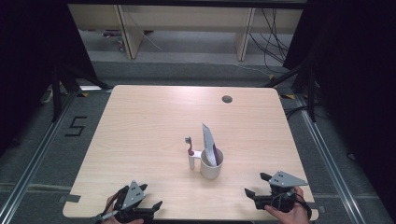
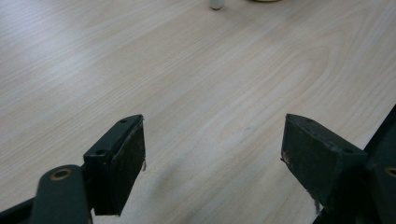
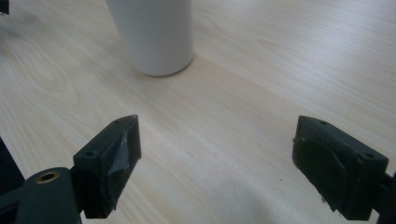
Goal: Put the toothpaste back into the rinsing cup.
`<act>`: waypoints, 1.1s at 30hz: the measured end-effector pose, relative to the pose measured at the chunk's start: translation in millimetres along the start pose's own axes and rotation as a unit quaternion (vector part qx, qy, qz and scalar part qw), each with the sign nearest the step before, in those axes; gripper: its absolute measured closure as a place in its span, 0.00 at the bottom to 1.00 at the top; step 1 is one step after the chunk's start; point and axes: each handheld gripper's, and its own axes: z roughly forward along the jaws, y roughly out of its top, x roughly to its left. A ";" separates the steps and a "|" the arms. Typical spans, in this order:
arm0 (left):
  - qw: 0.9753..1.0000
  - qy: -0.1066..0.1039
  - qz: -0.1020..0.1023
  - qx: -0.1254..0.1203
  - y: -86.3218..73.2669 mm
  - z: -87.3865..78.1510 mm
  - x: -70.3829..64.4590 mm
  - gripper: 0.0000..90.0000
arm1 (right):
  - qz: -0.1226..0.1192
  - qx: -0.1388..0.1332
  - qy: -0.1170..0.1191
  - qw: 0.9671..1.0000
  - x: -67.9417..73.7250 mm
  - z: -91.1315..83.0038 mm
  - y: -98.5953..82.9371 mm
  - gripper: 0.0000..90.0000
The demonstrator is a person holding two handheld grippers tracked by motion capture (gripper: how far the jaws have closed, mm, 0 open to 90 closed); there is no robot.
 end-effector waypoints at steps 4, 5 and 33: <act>1.000 0.000 0.000 0.000 0.0 0.0 0.0 0.24 | 0.025 0.012 0.005 1.000 2.6 -0.8 -3.2 0.18; 1.000 0.000 -0.008 -0.005 -0.3 0.8 -0.9 0.23 | 0.018 0.011 0.004 1.000 1.8 -0.8 -4.8 0.18; 1.000 0.002 -0.017 -0.005 -0.5 2.1 -0.8 0.22 | 0.011 0.041 -0.013 0.999 1.6 -10.5 -23.8 0.18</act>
